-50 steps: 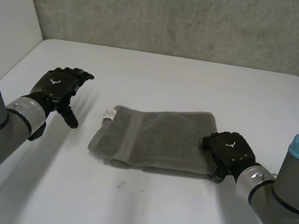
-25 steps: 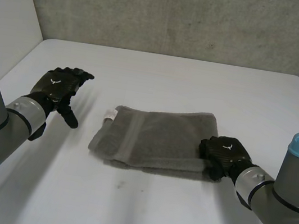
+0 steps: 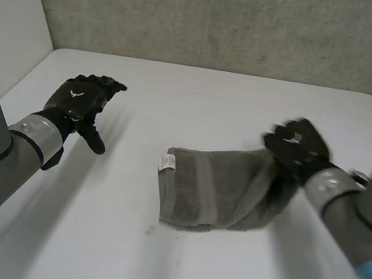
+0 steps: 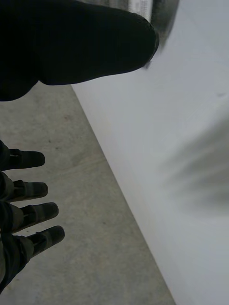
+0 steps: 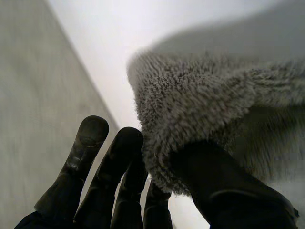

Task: Fold the towel.

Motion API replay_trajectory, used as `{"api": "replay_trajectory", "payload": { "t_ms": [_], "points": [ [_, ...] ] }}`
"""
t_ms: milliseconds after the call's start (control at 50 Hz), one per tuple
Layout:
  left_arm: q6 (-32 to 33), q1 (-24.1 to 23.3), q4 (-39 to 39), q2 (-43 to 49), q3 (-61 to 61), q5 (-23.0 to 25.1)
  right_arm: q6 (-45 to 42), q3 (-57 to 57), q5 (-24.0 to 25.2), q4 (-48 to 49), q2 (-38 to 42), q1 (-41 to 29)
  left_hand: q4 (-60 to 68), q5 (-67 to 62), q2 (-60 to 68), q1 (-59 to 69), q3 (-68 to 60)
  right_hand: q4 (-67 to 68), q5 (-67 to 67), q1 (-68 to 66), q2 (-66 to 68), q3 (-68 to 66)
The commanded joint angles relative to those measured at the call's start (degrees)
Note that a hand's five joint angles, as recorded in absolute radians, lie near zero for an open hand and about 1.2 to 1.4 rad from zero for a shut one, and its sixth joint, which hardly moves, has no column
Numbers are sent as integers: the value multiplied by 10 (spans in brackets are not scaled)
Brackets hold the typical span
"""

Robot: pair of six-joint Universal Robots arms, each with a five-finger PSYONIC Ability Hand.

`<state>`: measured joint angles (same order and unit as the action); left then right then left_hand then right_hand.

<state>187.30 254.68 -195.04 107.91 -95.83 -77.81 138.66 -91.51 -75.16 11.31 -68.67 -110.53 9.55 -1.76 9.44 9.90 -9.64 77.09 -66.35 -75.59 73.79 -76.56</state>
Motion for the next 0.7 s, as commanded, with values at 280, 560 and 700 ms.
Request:
{"api": "replay_trajectory", "payload": {
  "t_ms": [280, 560, 700],
  "points": [
    [-35, -24, 31, -60, 9, -6, -56, 141, -39, -103, 138, -282, 5, 17, 6, 1, -4, -518, 511, 504, -486, 513],
    [-90, -84, 73, -6, 71, -64, 246, 78, -48, -98, -1, -164, 17, 5, 18, 13, -16, -671, 663, 656, -638, 666],
    [-92, -132, 92, 43, 81, -93, 282, 78, -46, -118, 5, -125, 20, 2, 21, 17, -19, -671, 663, 656, -638, 666]
  ]
}}
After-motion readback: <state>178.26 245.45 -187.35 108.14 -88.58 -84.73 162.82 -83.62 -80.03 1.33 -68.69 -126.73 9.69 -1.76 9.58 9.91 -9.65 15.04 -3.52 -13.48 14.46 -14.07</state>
